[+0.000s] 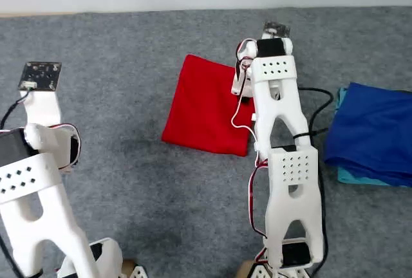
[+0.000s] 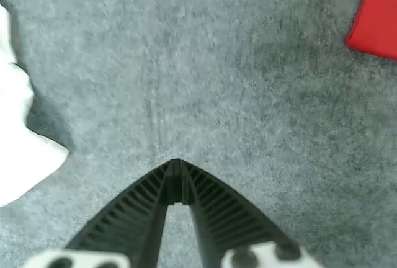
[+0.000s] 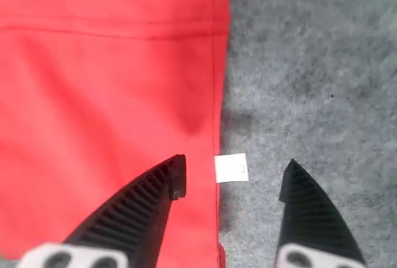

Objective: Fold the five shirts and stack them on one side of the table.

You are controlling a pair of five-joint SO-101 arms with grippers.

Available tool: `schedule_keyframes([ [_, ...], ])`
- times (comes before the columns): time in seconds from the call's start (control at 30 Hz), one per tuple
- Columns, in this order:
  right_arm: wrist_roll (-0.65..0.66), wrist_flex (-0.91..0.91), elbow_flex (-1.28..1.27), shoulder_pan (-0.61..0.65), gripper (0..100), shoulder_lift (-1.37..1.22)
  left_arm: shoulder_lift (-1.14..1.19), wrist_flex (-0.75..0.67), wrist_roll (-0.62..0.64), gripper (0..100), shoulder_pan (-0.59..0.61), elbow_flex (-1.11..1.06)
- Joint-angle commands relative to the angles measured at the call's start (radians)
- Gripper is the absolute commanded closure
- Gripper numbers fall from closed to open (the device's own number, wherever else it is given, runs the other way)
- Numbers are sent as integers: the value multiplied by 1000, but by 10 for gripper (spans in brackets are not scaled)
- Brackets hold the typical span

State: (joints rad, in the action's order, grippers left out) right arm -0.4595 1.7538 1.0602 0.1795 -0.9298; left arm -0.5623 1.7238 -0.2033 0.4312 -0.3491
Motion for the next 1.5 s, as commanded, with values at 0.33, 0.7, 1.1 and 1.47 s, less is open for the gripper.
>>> schedule_keyframes([
  [0.33, -12, -41, 11, 85, 801, -84, -25, -15, -5, 998, -6, -2],
  [0.7, -14, -88, 11, 91, 800, -160, -25, -15, -5, 998, -6, -2],
  [1.1, -6, -96, 11, 91, 961, -174, -25, -15, -5, 998, -6, -2],
  [1.47, 5, 30, 83, 71, 989, -97, -29, -15, -5, 998, -6, 2],
])
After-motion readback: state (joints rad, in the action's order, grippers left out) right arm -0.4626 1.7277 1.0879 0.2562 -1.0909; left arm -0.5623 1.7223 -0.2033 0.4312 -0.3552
